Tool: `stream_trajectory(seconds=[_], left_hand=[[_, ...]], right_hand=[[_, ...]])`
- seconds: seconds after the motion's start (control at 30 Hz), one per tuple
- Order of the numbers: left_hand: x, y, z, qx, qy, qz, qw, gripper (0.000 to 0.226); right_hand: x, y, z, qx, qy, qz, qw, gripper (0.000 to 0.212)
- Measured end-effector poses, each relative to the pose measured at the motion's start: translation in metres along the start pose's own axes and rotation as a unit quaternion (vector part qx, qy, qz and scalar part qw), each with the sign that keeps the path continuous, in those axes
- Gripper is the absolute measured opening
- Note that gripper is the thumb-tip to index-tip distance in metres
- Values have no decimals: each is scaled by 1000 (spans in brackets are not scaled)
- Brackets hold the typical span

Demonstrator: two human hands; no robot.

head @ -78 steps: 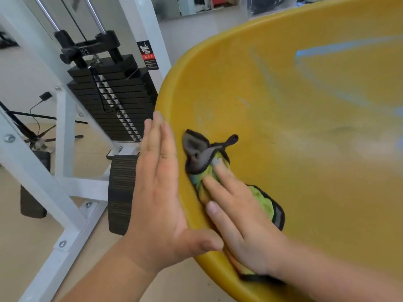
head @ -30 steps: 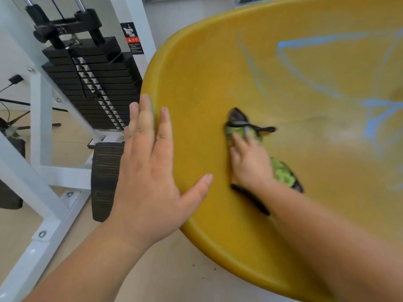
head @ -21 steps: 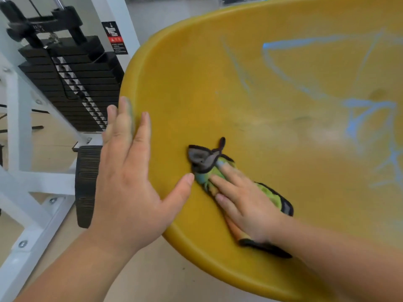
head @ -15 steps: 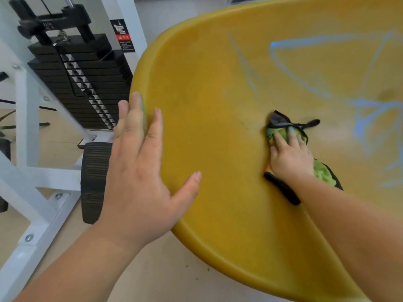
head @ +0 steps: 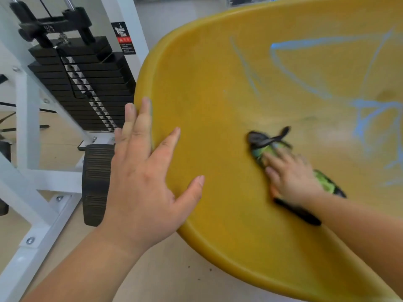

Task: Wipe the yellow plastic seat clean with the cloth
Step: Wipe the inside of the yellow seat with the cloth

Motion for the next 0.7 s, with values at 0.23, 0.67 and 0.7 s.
stream_trajectory(seconds=[0.23,0.67,0.7], left_hand=[[-4,39,7,45,-73,85,993,70],[-21,151,102,42,-401,126,906,98],[-23,157,110,47,-422,141,894,104]], right_hand=[[3,-75,2,68,-3,69,995,55],[-154,148,-52,-158,-136,127,970,60],[-154,183,-64,-189,-126,180,957,58]])
Point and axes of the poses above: each hand's wrist, its own x-axis towards the middle knuckle, its own z-axis out of the palm, y = z × x, the point moved 1 cm from there along x, towards the middle knuckle, and after that the axes turned 6 degrees about -x, right-handed, at the moved point
